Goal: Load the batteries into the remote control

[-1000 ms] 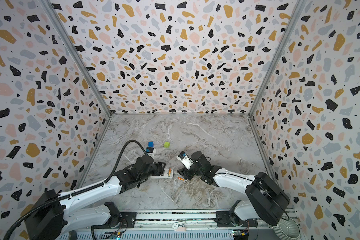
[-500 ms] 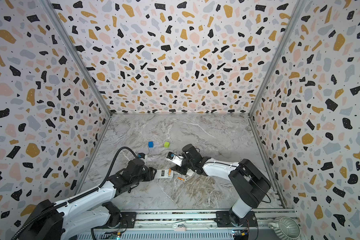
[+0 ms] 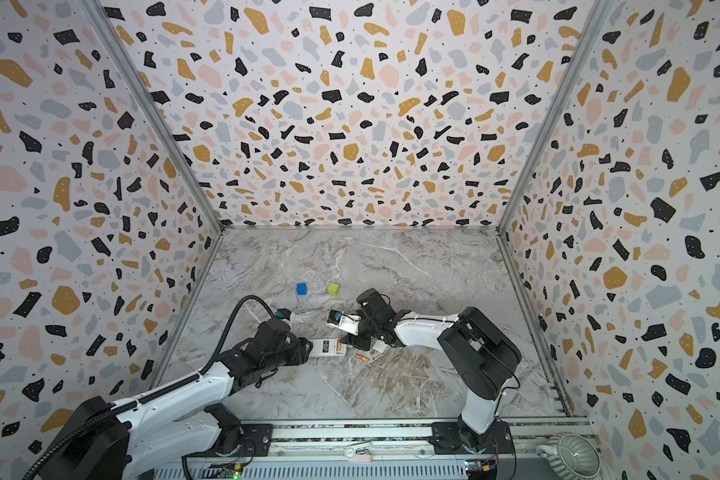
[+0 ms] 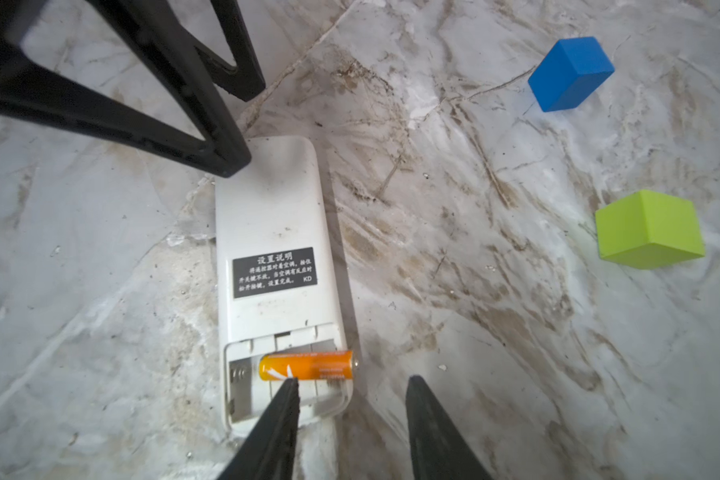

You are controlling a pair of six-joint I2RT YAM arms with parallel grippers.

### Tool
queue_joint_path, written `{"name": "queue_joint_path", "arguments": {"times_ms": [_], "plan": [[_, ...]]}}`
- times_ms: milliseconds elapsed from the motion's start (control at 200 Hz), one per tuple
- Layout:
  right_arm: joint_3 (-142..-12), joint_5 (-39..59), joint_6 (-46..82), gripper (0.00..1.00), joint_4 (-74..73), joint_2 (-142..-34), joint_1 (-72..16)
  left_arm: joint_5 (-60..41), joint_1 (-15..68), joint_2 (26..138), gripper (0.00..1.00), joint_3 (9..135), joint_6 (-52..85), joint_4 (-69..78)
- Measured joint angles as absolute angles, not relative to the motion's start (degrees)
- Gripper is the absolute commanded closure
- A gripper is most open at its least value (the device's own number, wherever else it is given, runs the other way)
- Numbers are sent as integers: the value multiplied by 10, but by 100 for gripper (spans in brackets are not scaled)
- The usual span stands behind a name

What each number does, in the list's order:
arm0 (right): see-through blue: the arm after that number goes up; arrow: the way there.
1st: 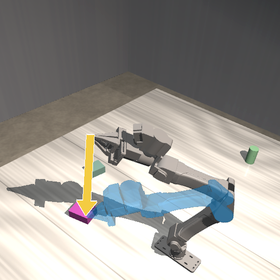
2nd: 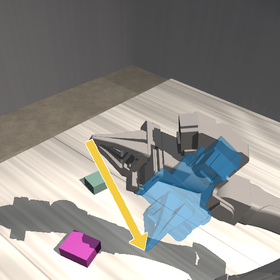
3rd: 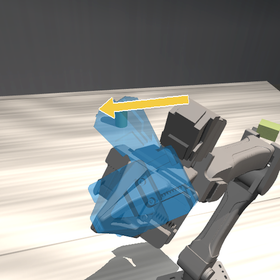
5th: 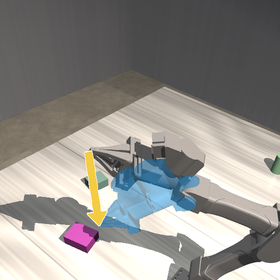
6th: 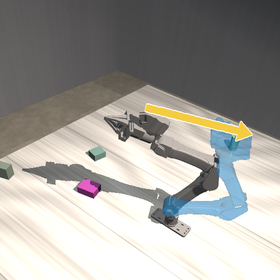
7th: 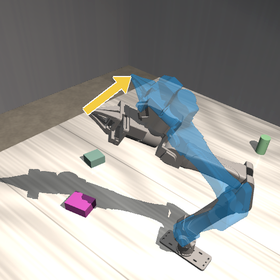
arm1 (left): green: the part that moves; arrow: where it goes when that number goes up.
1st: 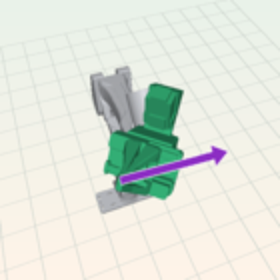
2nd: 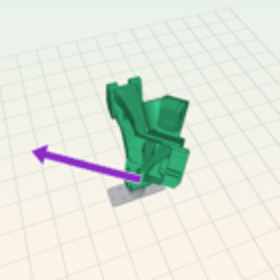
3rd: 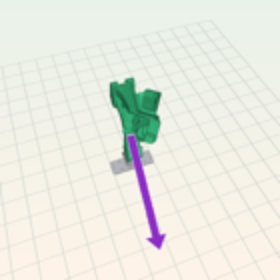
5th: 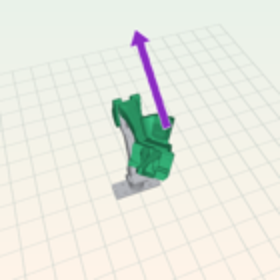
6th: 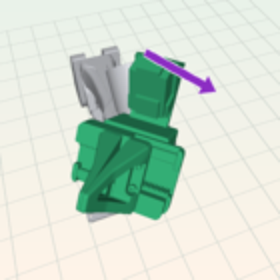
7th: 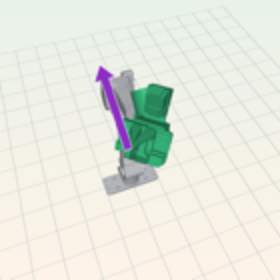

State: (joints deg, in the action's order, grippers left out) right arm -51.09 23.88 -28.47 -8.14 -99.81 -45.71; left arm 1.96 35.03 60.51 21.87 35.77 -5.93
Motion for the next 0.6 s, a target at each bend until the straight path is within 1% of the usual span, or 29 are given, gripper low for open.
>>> {"name": "queue_joint_path", "arguments": {"times_ms": [60,350,601], "plan": [[-511,239,-287,61,-81,-998,-459,19,350,605,40,217,358,-59],[-513,237,-293,61,-81,-1009,-469,11,350,605,42,206,363,-58],[-520,233,-297,63,-80,-1026,-472,2,350,609,42,199,368,-48]]}}
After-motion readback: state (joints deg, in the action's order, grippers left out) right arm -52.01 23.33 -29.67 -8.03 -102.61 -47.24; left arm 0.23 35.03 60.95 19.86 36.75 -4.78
